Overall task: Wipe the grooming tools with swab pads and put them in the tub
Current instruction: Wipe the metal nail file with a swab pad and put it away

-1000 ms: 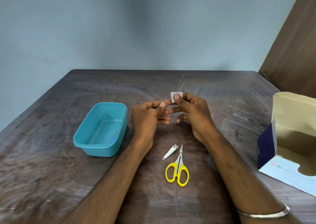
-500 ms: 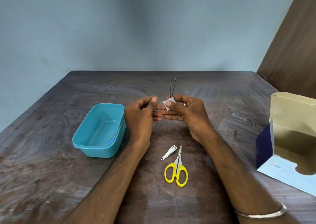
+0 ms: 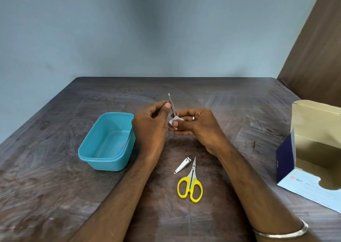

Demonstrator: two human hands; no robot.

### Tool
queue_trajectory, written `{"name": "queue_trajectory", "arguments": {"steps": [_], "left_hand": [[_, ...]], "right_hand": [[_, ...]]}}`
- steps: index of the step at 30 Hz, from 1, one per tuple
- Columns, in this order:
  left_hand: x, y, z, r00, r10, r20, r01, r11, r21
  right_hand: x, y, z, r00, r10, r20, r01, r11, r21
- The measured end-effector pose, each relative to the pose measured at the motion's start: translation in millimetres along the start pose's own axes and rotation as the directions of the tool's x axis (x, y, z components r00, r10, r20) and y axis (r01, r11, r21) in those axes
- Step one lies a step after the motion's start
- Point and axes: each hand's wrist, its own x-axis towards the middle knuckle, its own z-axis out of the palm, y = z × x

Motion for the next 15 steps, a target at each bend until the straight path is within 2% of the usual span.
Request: {"name": "queue_trajectory", "arguments": {"steps": [7,15], "left_hand": [[-1.7,3.1,0.3,0.999,0.031,-0.041,-0.032,0.999,-0.014],[-1.1,0.4,0.0,0.992,0.112,-0.053,-0.111,0.994,0.024]], "right_hand": [[-1.6,-0.5,0.7,0.999,-0.048,0.020,0.051,0.991,-0.125],[-0.3,1.3,1.4,0.999,-0.031,0.033,0.035,0.992,-0.119]]}}
